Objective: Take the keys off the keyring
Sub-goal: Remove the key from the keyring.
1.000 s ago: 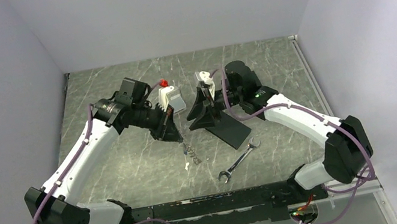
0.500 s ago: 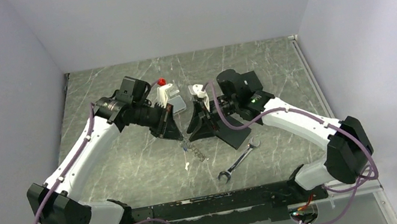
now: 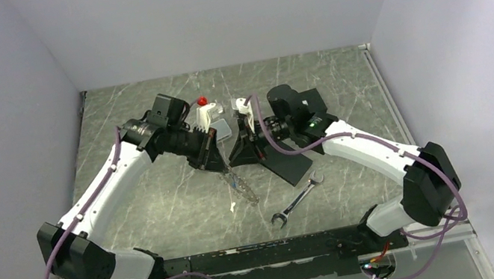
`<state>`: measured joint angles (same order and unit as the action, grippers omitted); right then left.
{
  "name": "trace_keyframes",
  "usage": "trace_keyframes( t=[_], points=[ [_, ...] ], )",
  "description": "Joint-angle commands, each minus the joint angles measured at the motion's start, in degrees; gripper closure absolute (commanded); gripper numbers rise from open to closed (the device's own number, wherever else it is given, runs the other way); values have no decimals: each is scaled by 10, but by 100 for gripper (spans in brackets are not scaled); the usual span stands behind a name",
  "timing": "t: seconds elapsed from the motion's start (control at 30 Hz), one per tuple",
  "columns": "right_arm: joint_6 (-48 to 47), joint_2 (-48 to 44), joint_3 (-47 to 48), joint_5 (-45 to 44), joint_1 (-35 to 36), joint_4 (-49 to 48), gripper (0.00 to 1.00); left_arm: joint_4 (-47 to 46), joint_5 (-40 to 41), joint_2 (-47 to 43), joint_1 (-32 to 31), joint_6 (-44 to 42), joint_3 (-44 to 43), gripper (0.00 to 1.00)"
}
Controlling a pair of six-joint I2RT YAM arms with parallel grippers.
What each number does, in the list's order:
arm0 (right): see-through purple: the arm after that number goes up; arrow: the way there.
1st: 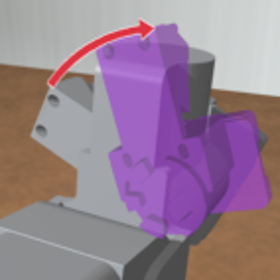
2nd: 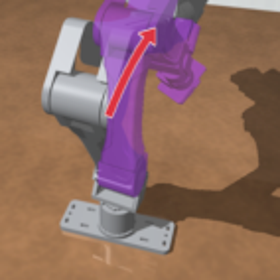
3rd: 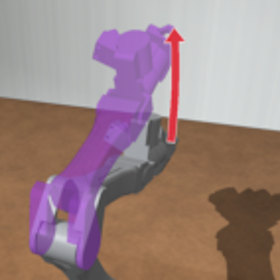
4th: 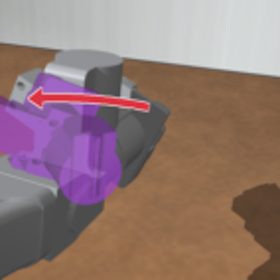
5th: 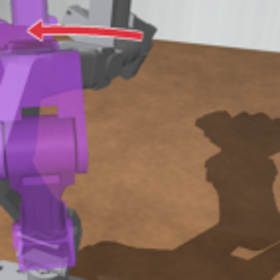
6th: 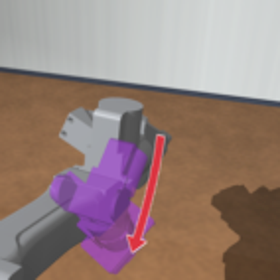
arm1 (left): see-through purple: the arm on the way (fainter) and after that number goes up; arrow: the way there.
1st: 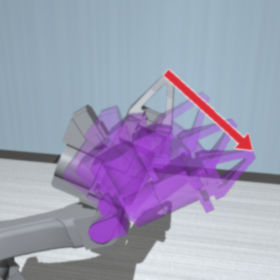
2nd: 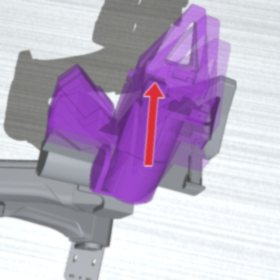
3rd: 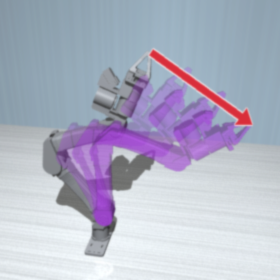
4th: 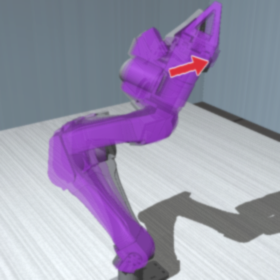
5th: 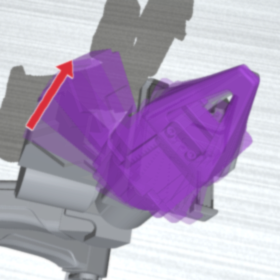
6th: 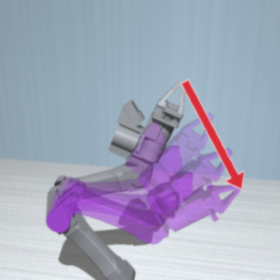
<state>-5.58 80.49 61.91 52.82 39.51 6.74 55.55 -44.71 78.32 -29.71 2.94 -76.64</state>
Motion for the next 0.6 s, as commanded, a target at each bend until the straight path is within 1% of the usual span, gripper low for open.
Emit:
trace_keyframes(
  t=[0.0, 0.17, 0.4, 0.57],
  points=[
    [23, 2, 9, -36, 10, -46, 74, -20, -7, 2, 2, 22, -24, 100],
    [5, 7, 13, -72, 23, -31, 79, -26, -9, 6, 2, 29, -25, 100],
    [-16, 11, 10, -86, 40, -27, 80, -31, -17, 11, 3, 33, -30, 100],
    [-58, 11, 10, -115, 62, -7, 81, -35, -38, 15, 8, 40, -37, 100]
  ],
)
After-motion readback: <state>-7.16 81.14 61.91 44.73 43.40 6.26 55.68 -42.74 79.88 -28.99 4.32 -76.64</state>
